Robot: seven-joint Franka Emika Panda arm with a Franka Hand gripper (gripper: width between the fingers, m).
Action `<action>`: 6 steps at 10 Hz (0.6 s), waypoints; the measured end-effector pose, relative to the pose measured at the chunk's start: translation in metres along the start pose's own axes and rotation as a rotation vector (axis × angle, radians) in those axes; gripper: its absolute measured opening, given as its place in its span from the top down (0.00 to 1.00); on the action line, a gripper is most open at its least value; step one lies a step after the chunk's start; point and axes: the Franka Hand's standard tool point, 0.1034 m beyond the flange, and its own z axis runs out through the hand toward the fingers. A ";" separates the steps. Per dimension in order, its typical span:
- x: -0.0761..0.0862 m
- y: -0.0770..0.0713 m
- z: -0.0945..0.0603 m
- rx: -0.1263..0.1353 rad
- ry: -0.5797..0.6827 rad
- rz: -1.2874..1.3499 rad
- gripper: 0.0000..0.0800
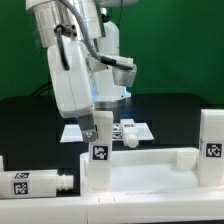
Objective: Assemble desk
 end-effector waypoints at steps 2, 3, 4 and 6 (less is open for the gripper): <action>-0.002 0.000 0.000 -0.006 0.007 -0.159 0.54; -0.009 -0.001 0.000 -0.014 0.003 -0.362 0.32; -0.011 -0.002 0.000 -0.011 -0.006 -0.473 0.23; -0.010 -0.001 0.001 -0.014 -0.005 -0.579 0.20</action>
Offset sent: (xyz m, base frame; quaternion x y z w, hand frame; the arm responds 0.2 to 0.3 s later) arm 0.0141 0.0447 0.0080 0.0058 -0.1173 -0.5124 0.8507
